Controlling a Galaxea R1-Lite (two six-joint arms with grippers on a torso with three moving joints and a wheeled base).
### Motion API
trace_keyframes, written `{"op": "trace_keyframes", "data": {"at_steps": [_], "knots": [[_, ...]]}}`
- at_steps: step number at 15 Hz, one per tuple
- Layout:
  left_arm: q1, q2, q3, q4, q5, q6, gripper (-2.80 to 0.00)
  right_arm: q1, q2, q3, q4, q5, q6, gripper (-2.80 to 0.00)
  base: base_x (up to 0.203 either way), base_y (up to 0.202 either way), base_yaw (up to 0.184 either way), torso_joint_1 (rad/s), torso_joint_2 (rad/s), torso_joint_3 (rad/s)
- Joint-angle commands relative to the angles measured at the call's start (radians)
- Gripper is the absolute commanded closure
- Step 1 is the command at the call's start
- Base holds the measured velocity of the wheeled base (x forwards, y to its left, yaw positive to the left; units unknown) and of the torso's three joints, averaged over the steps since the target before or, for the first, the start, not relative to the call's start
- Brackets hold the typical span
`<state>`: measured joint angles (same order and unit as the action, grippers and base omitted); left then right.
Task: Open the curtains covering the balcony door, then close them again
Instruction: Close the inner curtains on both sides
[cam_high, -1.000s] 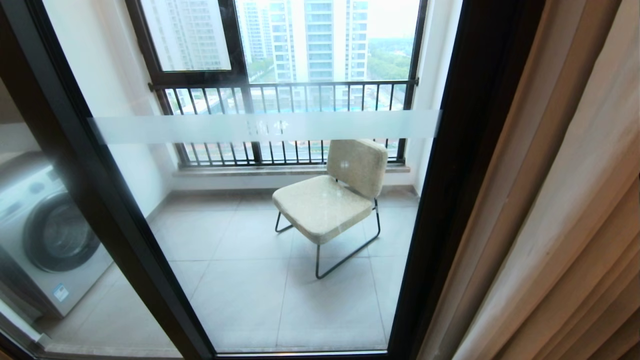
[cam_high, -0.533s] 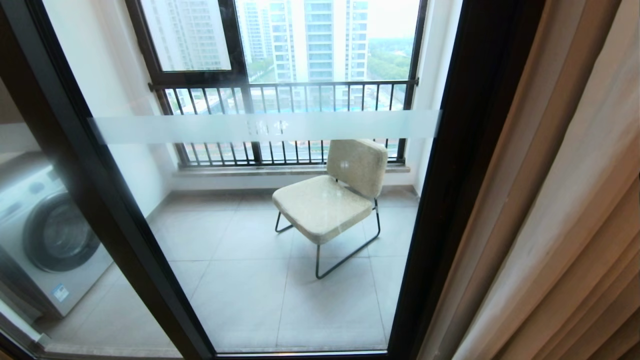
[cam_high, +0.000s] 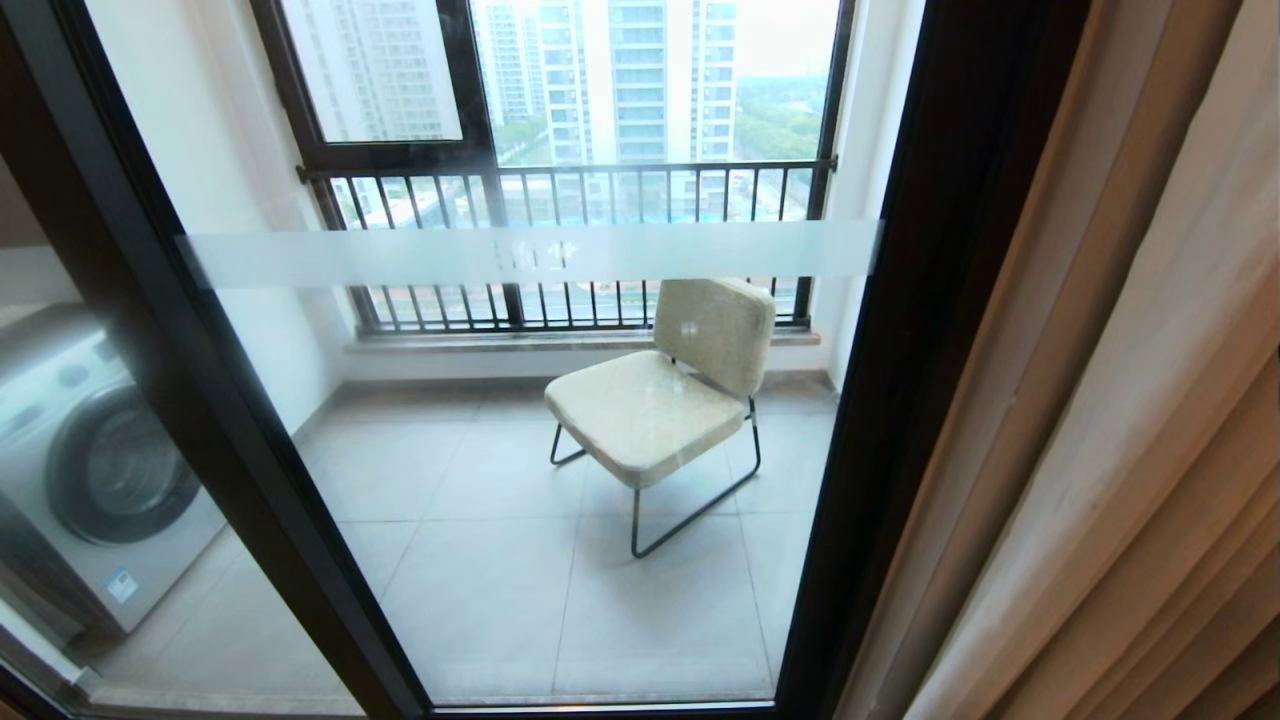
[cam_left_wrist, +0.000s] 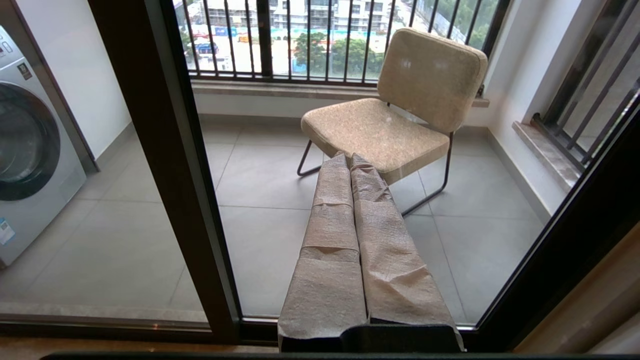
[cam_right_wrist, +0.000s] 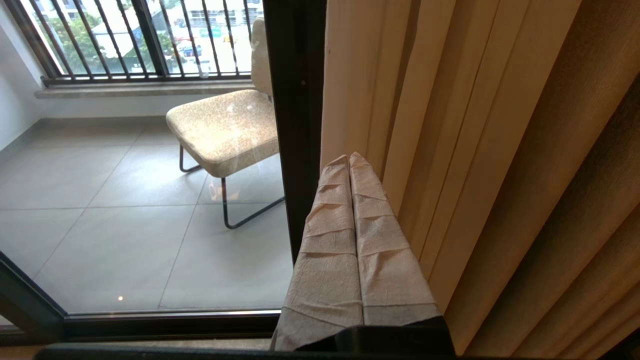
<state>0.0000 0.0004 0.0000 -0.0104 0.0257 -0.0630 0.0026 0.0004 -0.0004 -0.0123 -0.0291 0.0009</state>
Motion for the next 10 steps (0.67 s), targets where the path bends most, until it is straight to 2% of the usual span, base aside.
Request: {"op": "trace_keyframes", "data": {"at_steps": [1,6,10], "knots": [[0.0,0.0,0.0,0.0,0.0,-0.001,0.0,-0.001,0.006,-0.015,-0.005,0.0,0.003,0.0,0.0,0.0,0.0,0.0,0.0,0.0],[0.0,0.0,0.0,0.0,0.0,0.0,0.0,0.0,0.102,-0.064,-0.073,0.001,0.008,0.0,0.0,0.0,0.0,0.0,0.0,0.0],[0.0,0.0,0.0,0.0,0.0,-0.001,0.0,0.001,0.266,-0.127,-0.209,0.001,0.009,0.0,0.0,0.0,0.0,0.0,0.0,0.0]]}}
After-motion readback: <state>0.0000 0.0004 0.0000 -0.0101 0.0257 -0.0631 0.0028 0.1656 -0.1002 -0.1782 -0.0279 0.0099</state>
